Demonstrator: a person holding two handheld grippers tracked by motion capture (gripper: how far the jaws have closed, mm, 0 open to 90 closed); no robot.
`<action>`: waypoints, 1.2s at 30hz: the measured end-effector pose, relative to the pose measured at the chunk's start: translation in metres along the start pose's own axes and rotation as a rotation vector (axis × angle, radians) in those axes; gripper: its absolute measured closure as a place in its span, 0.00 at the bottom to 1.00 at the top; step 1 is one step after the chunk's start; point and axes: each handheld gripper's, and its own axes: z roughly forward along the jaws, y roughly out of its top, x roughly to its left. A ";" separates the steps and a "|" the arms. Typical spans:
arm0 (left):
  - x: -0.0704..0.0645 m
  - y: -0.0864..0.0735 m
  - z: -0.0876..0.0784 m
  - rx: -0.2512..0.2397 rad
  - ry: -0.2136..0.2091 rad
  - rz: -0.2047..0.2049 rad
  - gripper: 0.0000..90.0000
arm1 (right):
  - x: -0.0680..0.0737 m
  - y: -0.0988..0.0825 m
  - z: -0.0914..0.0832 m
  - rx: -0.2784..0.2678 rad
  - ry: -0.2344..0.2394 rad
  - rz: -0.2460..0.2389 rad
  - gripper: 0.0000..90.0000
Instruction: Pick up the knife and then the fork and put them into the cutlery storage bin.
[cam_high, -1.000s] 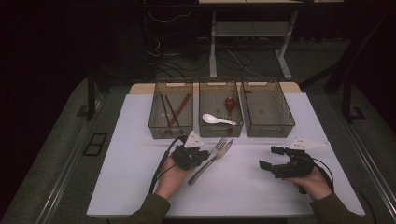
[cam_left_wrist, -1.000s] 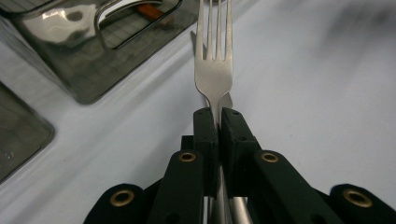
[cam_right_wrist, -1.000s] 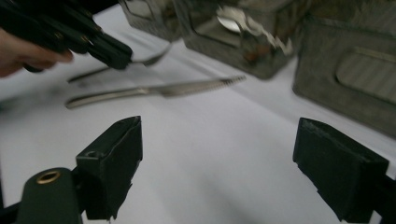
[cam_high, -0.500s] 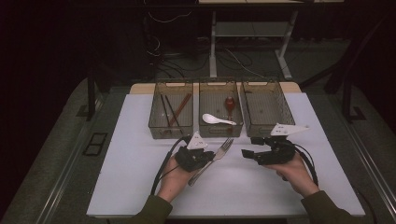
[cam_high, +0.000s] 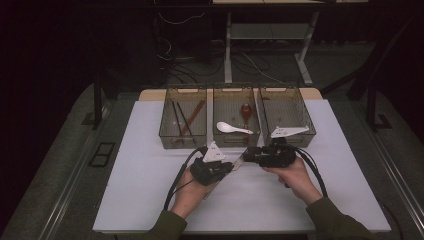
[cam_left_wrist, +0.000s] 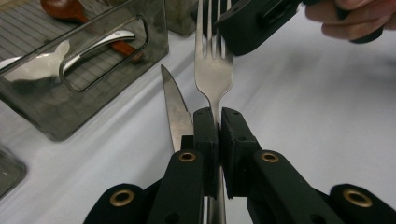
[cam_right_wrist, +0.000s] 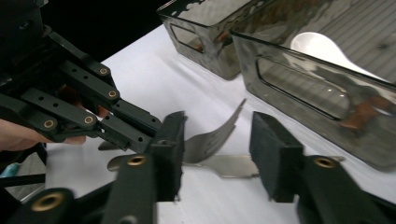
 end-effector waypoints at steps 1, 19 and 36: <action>0.000 0.000 0.000 -0.004 0.000 0.000 0.94 | 0.000 0.000 0.001 0.001 0.002 0.006 0.70; -0.002 -0.001 0.002 -0.038 -0.020 -0.009 0.90 | 0.002 0.005 -0.004 -0.055 0.032 0.006 0.98; 0.015 -0.047 -0.037 -0.064 -0.068 -0.033 0.45 | -0.027 0.048 -0.068 -0.072 -0.175 -0.041 0.98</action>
